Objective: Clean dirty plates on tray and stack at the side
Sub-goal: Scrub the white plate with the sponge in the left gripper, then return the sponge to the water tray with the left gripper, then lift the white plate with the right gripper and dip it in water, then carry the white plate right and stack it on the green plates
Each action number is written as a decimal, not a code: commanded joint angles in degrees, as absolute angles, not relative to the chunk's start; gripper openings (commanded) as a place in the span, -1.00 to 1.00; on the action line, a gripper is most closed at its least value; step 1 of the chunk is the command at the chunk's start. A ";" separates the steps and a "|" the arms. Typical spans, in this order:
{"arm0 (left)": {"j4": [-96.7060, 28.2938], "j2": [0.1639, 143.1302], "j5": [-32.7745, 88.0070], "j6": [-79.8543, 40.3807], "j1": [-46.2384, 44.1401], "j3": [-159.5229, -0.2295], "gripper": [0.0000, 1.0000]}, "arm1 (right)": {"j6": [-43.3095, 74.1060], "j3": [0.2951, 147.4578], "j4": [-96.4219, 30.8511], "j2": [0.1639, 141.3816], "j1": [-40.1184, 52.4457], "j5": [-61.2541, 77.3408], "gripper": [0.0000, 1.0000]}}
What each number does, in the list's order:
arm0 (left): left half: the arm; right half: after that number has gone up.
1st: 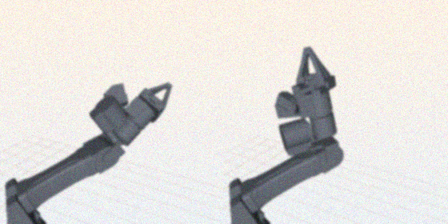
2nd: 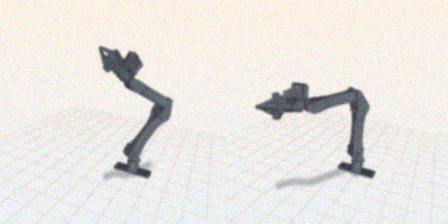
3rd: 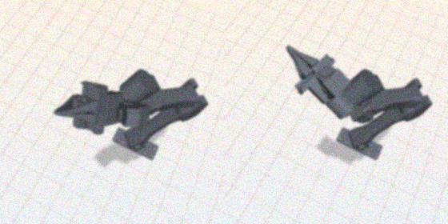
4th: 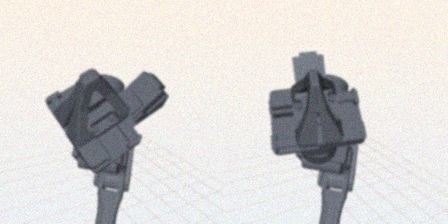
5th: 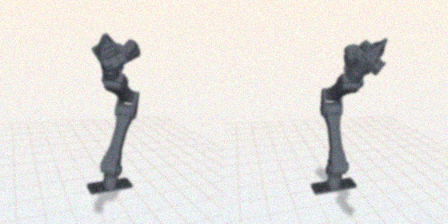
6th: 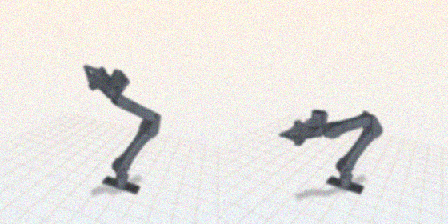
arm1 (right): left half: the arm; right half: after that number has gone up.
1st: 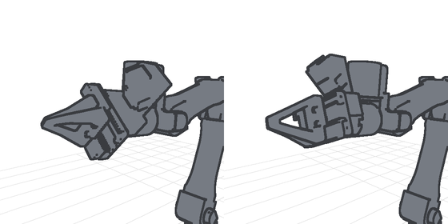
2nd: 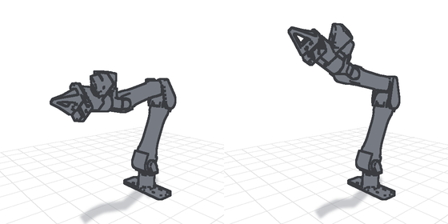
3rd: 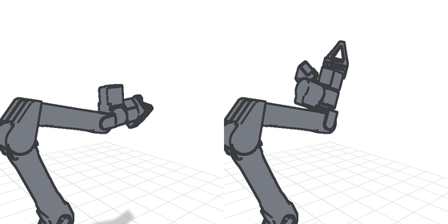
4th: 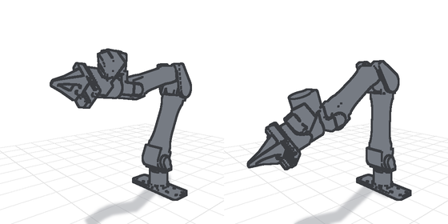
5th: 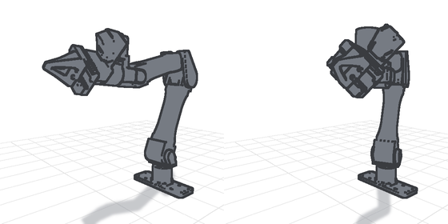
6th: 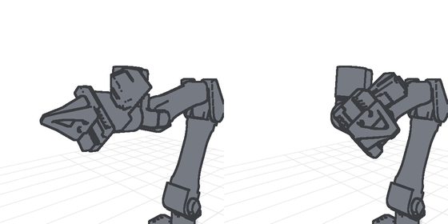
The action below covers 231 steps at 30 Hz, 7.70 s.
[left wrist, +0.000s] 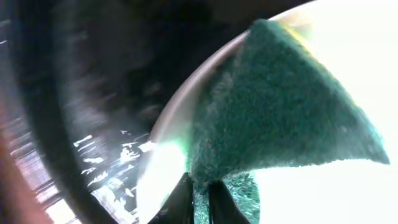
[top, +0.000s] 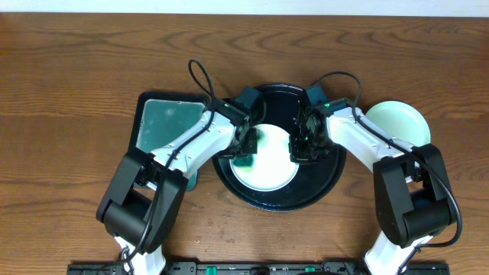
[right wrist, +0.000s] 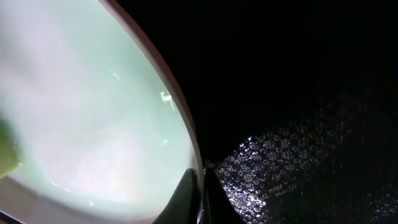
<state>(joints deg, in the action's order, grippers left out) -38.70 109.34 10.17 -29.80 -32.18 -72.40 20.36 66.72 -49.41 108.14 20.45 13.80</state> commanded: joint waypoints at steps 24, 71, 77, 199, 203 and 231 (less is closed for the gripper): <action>-26.79 119.07 39.62 -24.97 -40.16 -72.77 -0.86 | 19.64 66.59 -48.84 108.97 20.69 12.05 -0.97; -56.97 80.16 7.51 -15.05 -3.92 -67.96 0.18 | 21.63 66.83 -42.85 108.75 20.64 14.92 -0.98; -60.45 68.79 7.49 -15.03 -3.92 -67.96 0.49 | 21.61 70.59 -45.06 105.01 20.73 18.17 -0.97; -60.42 62.59 7.49 -15.05 -3.92 -67.94 0.61 | 14.06 89.56 -17.91 103.11 45.93 -13.93 -0.98; -60.42 62.59 7.49 -15.05 -3.92 -67.94 0.61 | 14.92 89.56 -21.34 97.97 39.53 -2.17 -0.98; -60.42 62.59 7.49 -15.05 -3.92 -67.94 0.62 | 24.71 76.18 -56.90 102.32 -30.48 7.18 -0.97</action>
<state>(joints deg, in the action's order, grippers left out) -60.20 62.57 7.38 -15.16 -4.16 -66.96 23.92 77.41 -57.84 101.10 -28.80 3.88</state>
